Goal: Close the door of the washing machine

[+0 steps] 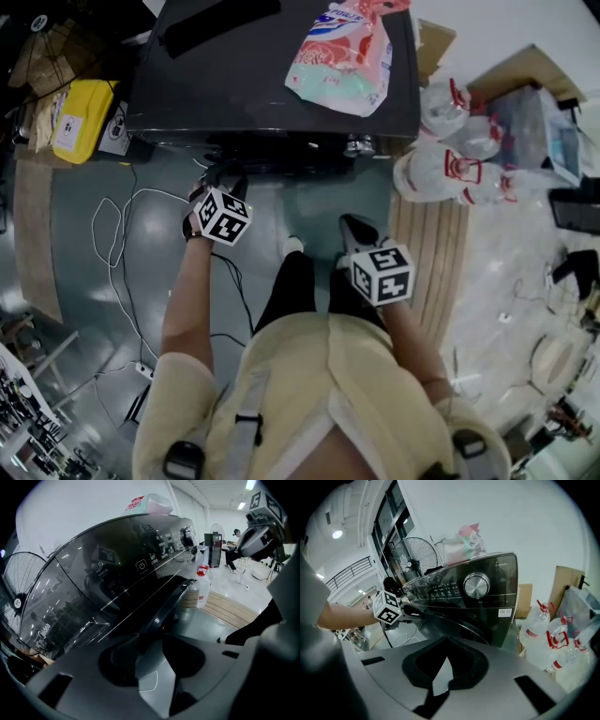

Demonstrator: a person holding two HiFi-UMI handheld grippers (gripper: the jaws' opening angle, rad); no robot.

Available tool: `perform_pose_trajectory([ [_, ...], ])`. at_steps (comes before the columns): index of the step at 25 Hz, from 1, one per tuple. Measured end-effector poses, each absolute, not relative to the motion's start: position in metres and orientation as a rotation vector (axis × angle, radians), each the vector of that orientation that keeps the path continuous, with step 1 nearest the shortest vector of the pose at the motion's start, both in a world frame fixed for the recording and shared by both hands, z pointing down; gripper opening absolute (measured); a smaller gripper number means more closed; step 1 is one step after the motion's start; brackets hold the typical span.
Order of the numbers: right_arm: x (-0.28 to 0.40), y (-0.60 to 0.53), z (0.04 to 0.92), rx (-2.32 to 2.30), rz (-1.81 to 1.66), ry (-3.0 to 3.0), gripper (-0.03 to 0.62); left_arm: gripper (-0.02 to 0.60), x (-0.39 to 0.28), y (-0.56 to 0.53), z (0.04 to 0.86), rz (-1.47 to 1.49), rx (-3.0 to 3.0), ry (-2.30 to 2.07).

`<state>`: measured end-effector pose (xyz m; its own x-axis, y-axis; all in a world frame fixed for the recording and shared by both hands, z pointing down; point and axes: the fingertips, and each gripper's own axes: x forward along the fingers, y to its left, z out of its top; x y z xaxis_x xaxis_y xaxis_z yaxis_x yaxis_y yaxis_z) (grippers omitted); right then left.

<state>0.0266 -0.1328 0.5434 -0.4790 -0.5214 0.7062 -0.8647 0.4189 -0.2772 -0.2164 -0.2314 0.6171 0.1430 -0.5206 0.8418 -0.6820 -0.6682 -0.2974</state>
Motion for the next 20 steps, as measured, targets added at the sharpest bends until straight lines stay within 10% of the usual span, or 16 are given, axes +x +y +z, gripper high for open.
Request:
perform_pose_trajectory([
  [20,0.041,-0.127,0.537,1.239,0.863,-2.129,0.005,0.152,-0.22,-0.243,0.616,1.52,2.21,-1.278],
])
